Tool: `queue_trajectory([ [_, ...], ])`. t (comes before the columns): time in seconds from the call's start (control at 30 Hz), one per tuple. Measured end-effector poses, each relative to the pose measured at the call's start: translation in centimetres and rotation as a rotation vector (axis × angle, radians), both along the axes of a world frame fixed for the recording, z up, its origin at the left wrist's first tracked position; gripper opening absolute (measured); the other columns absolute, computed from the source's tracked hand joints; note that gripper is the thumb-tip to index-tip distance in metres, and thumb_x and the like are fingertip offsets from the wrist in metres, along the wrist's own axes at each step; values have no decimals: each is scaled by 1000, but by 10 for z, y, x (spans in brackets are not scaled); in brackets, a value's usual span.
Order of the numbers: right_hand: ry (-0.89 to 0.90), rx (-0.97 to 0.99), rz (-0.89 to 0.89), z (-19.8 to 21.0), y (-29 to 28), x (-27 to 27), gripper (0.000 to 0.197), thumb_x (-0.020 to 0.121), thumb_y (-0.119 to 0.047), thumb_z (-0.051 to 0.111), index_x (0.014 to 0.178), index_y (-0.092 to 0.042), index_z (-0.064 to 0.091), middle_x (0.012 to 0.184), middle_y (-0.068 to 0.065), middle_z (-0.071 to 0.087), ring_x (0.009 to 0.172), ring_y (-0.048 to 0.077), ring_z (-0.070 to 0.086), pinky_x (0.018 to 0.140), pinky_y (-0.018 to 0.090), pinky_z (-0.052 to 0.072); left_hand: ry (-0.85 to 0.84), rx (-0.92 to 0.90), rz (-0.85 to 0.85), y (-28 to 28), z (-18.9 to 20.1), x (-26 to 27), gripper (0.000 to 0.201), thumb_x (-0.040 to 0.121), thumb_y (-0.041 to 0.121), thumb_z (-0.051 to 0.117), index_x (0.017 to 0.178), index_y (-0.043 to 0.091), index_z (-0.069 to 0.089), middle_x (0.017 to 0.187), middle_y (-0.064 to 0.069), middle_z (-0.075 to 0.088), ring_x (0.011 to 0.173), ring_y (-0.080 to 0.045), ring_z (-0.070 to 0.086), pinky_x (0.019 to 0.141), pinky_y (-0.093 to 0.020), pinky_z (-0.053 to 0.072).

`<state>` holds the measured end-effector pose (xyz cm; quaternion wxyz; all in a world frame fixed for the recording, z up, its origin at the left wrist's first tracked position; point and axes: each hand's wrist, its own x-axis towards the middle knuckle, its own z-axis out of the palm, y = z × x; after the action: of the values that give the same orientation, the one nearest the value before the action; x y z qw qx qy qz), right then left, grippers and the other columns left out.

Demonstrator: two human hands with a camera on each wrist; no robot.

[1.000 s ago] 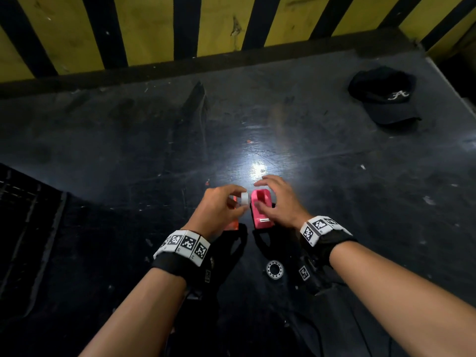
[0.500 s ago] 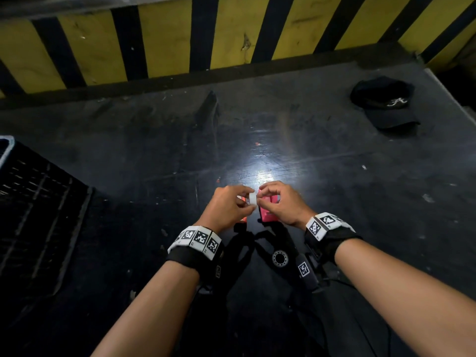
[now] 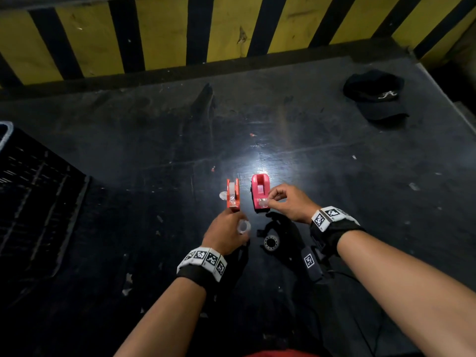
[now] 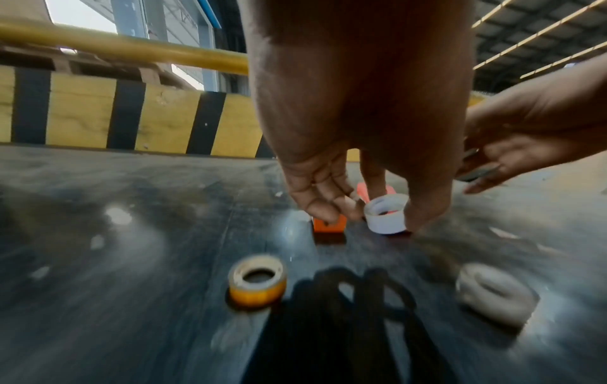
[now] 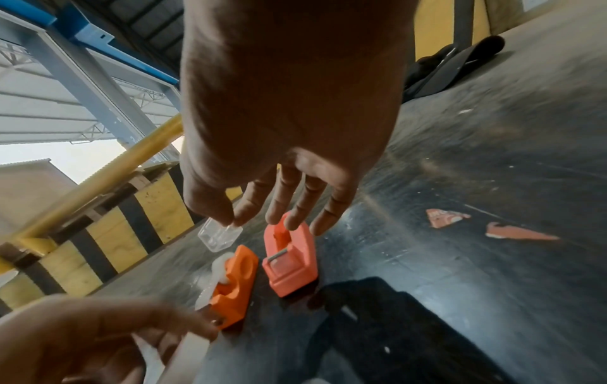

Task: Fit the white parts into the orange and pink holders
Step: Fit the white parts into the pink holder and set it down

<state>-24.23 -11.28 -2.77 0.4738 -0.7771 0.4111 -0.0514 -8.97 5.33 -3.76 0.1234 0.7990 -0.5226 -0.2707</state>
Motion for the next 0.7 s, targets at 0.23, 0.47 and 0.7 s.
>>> queue_trajectory([
  [0.23, 22, 22, -8, -8, 2, -25, 21, 86, -20, 76, 69, -28, 67, 101, 2, 79, 90, 18, 73, 92, 40, 59, -280, 213, -129, 13, -20, -24, 60, 84, 48, 67, 136, 23, 52, 139, -8, 51, 128, -31, 49, 102, -48, 45],
  [0.47, -2, 26, -41, -4, -6, -40, 19, 87, -14, 76, 74, -24, 69, 101, 7, 78, 89, 20, 72, 93, 41, 59, -174, 134, -444, -12, -25, -55, 73, 83, 34, 72, 149, 33, 43, 145, -6, 45, 130, -29, 45, 106, -46, 43],
  [0.7, 32, 50, 5, 5, -14, -57, 7, 89, -16, 77, 87, -10, 76, 102, 7, 78, 92, 19, 72, 86, 26, 56, 140, -43, -117, -22, -23, -59, 33, 85, 28, 72, 116, 21, 69, 115, -5, 69, 105, -26, 69, 92, -35, 54],
])
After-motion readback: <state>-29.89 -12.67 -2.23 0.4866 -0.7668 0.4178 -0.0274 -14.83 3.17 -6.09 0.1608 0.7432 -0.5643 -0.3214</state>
